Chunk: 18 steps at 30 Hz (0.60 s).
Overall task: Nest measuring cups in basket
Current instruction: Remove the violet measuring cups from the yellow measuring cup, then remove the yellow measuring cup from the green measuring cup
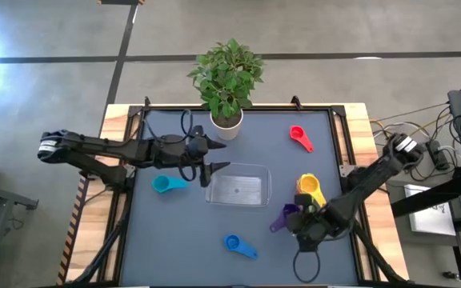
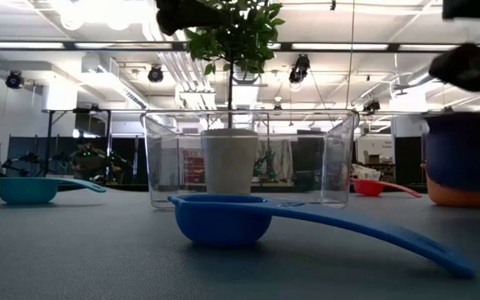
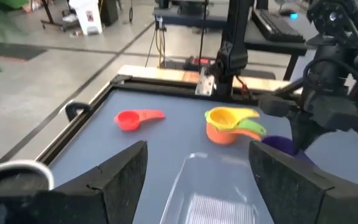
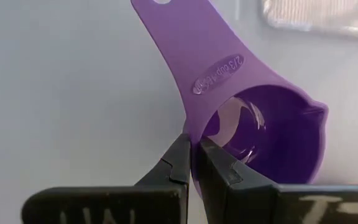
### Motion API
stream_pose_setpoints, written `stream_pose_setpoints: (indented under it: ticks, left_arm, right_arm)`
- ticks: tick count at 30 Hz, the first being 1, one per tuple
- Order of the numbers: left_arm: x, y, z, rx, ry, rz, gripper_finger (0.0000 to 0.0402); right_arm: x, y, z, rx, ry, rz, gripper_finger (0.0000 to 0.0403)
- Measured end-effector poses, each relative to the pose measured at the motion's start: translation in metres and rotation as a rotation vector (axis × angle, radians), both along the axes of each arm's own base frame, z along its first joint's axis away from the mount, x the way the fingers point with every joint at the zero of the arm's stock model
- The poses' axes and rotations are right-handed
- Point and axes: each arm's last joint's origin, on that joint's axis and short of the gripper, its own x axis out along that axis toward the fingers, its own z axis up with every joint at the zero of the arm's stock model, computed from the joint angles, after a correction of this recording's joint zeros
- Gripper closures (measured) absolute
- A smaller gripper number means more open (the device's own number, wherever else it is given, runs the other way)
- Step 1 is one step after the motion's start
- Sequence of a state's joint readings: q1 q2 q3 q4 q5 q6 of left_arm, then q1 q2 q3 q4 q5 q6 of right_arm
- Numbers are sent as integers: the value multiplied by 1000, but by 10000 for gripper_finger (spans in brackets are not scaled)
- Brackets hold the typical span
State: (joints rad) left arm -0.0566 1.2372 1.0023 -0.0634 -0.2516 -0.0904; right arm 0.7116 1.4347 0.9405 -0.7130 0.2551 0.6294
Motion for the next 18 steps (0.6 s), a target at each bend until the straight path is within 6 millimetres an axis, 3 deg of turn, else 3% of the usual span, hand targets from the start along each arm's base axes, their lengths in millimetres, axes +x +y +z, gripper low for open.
stream_pose_setpoints:
  ticks: [5, 9, 14, 18]
  left_arm:
    - [-29, 2, 16, -42, 14, 15, 139]
    - [-46, 2, 23, -76, -14, 25, 139]
    - [-47, 2, 21, -91, 2, 30, 139]
    - [-40, 1, 13, -91, 36, 31, 139]
  right_arm:
    - [2, 4, -8, 44, 57, -6, 371]
    - [1, 3, -2, 72, 40, -25, 329]
    - [-6, -4, 18, 116, -23, -65, 266]
    - [-26, -21, 37, 121, 9, -236, 232]
